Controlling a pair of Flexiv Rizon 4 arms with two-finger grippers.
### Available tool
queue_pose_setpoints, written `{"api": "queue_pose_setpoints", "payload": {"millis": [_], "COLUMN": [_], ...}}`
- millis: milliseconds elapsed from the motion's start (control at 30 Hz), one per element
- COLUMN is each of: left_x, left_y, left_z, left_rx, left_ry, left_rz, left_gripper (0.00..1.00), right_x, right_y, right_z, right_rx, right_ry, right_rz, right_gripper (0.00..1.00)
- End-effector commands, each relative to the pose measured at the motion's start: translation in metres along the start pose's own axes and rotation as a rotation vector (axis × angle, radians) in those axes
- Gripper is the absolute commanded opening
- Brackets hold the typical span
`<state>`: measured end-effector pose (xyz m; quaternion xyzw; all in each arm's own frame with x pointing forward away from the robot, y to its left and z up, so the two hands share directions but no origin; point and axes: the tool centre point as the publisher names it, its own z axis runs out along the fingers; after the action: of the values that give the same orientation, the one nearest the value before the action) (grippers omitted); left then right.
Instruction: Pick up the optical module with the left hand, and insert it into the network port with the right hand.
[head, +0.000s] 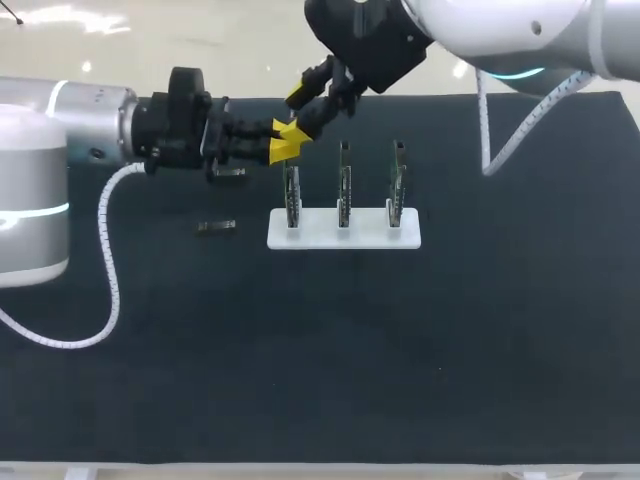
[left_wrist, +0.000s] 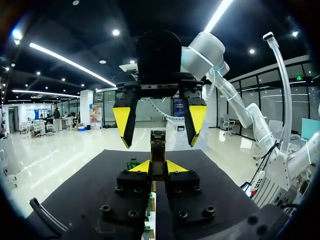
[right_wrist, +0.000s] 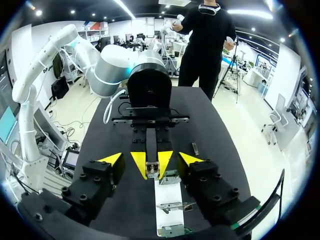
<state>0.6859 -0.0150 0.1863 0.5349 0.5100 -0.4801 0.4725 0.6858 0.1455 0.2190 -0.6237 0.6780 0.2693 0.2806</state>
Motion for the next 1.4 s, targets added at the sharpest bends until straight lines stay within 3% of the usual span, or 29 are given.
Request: {"api": "queue_pose_setpoints", "payload": {"millis": [33,67,233,433,533,700,800,833,1233,1267,1300,1400], "left_x": [0.0005,0.0005,0.0005,0.0005,0.0005,0.0005,0.0005,0.0005,0.0005,0.0005,0.0005,0.0005], "left_y": [-0.0004,-0.0004,-0.0004,-0.0004,-0.0004,-0.0004,-0.0004,-0.0004,-0.0004,-0.0004,-0.0004,-0.0004], "left_z": [0.0003,0.0003,0.0003,0.0003,0.0003,0.0003,0.0003,0.0003,0.0003,0.0003,0.0003,0.0003], "left_rx": [-0.003,-0.003,-0.003,-0.003,-0.003,-0.003,-0.003,-0.003,-0.003,-0.003,-0.003,-0.003], "left_ry": [-0.001,-0.001,-0.001,-0.001,-0.001,-0.001,-0.001,-0.001,-0.001,-0.001,-0.001,-0.001], "left_rz": [0.002,0.002,0.002,0.002,0.002,0.002,0.002,0.002,0.002,0.002,0.002,0.002], "left_gripper": [0.0,0.0,0.0,0.0,0.0,0.0,0.0,0.0,0.0,0.82,1.0,1.0], "right_x": [0.0005,0.0008,0.002,0.0015,0.0005,0.0,-0.0003,-0.0005,-0.0036,-0.0042,-0.0045,-0.0057], "right_y": [0.0029,0.003,0.0029,0.0023,0.004,0.0047,0.0044,0.0043,0.0008,0.0004,0.0003,0.0004], "right_z": [0.0008,0.0004,-0.0019,-0.003,-0.0014,0.0011,0.0023,0.0025,0.0045,0.0047,0.0046,0.0045], "right_rx": [0.008,0.008,0.005,0.001,0.01,0.015,0.016,0.016,0.01,0.009,0.008,0.005], "right_ry": [-0.001,-0.001,0.0,0.002,0.003,0.002,0.001,0.002,0.013,0.015,0.016,0.019], "right_rz": [0.001,0.001,-0.001,-0.004,-0.007,-0.008,-0.009,-0.009,-0.017,-0.017,-0.017,-0.015], "right_gripper": [0.59,0.51,0.39,0.36,0.39,0.29,0.11,0.0,0.0,0.0,0.0,0.0]}}
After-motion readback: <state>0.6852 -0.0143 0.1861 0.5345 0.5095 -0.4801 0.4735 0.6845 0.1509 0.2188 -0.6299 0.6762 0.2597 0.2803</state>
